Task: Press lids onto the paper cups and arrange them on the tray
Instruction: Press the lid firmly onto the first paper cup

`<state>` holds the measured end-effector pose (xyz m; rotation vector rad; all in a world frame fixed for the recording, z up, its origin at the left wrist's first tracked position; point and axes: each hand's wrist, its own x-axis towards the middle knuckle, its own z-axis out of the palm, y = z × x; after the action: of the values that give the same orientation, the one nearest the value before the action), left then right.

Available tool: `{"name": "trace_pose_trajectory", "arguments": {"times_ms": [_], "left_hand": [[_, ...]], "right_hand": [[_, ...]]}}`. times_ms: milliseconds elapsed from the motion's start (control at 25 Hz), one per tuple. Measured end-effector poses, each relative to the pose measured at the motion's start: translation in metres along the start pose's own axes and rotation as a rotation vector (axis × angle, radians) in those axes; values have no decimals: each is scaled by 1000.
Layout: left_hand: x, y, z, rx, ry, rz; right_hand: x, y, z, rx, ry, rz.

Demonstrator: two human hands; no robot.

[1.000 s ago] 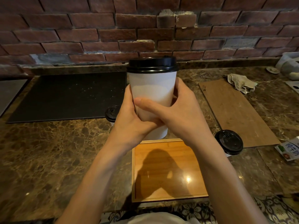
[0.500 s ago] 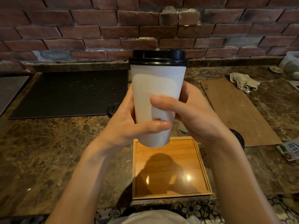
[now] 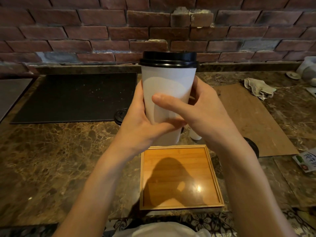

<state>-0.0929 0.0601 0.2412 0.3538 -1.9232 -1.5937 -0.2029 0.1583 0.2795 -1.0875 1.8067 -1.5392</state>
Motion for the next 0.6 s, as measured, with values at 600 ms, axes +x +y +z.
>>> {"name": "trace_pose_trajectory", "arguments": {"times_ms": [600], "left_hand": [[4, -3, -4, -32, -32, -61]], "right_hand": [[3, 0, -1, -64, 25, -13]]}}
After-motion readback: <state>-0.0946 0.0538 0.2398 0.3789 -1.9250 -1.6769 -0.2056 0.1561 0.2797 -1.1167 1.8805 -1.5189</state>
